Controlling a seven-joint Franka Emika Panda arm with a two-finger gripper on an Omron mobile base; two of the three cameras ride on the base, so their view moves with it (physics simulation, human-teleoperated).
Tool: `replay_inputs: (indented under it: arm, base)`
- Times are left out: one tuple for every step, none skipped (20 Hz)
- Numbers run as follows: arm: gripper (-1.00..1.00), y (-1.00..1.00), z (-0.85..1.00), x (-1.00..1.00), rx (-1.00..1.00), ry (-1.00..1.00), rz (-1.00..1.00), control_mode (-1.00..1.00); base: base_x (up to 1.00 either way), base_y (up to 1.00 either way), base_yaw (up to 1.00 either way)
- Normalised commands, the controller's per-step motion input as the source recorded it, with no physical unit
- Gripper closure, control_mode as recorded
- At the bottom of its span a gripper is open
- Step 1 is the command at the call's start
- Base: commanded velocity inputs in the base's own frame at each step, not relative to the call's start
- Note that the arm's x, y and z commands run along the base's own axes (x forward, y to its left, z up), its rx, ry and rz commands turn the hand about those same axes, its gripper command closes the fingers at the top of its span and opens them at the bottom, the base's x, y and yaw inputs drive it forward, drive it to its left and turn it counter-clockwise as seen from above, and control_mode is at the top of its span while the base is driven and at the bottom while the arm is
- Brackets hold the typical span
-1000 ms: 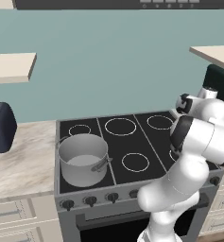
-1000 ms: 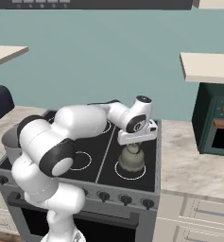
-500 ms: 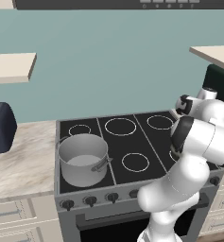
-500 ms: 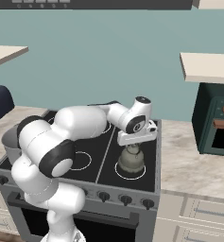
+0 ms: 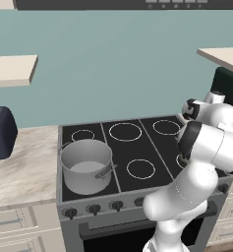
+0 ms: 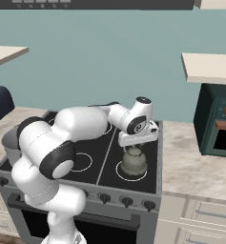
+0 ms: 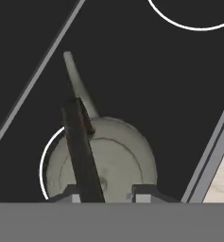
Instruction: Pick the kettle from the counter and place it on a stove burner. Then turn the burner on.
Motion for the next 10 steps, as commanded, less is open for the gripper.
replay_inputs:
  arm:
    - [-1.0, 0.0, 0.0, 0.0, 0.0, 0.0, 0.0, -1.0]
    - [-1.0, 0.0, 0.0, 0.0, 0.0, 0.0, 0.0, -1.0]
    - [-1.0, 0.0, 0.0, 0.0, 0.0, 0.0, 0.0, -1.0]
    - [-1.0, 0.0, 0.0, 0.0, 0.0, -0.01, 0.0, -1.0]
    - [-1.0, 0.0, 0.04, 0.0, 0.0, -0.08, 0.0, -1.0]
    - [-1.0, 0.0, 0.08, 0.0, 0.0, -0.09, 0.0, -1.0]
    - [-1.0, 0.0, 0.15, 0.0, 0.0, -0.12, 0.0, -1.0]
    - [-1.0, 0.0, 0.11, 0.0, 0.0, -0.11, 0.0, -1.0]
    - [-1.0, 0.0, 0.07, 0.0, 0.0, -0.12, 0.0, -1.0]
    - [-1.0, 0.0, 0.0, 0.0, 0.0, -0.1, 0.0, -1.0]
  base:
    - [0.0, 0.0, 0.0]
    - [0.0, 0.0, 0.0]
    - [0.0, 0.0, 0.0]
    - [0.0, 0.0, 0.0]
    - [0.0, 0.0, 0.0]
    - [0.0, 0.0, 0.0]
    - [0.0, 0.0, 0.0]
    - [0.0, 0.0, 0.0]
    - [0.0, 0.0, 0.0]
    - [0.0, 0.0, 0.0]
